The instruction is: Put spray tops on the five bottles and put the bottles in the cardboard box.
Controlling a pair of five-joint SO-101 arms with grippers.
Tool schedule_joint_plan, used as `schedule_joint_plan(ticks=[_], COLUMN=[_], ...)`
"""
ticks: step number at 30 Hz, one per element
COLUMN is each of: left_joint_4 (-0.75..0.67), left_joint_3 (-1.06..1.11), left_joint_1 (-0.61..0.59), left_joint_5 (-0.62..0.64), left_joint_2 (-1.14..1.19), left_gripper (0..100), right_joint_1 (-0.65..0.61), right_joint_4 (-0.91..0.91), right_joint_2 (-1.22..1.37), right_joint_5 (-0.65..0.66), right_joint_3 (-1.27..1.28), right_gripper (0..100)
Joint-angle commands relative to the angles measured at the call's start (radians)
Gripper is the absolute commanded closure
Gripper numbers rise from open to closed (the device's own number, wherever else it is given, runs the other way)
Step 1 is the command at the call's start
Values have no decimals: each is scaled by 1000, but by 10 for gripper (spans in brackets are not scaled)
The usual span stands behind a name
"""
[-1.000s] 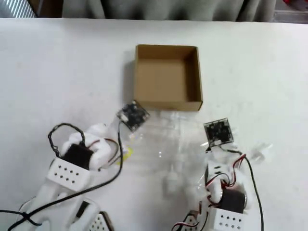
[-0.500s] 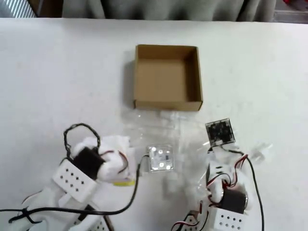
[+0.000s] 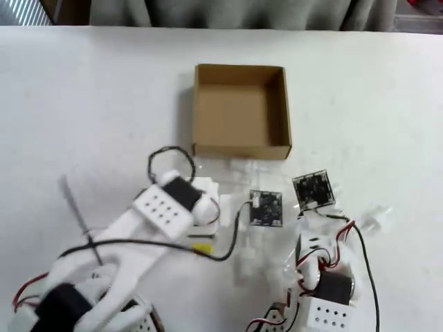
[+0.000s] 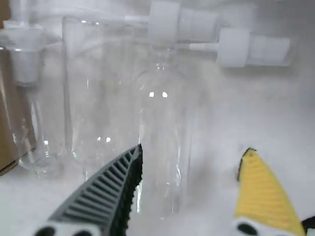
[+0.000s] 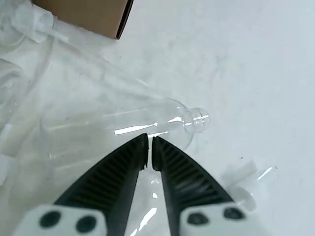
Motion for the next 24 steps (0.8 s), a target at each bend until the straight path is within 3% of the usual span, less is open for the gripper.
schedule_joint_plan(ticks=[1,24], left_joint_4=[-29,-195], left_joint_3=[-89,-91], left_joint_1=[35,10], left_joint_5=[-3,18], left_joint_2=[42,219], left_gripper=[683,687], right_joint_1=[-12,-13], right_joint_4=[-22,-12], right_joint_2=[10,12], right_joint_5=[11,12], right_joint_3=[-11,-11], right_gripper=[981,981])
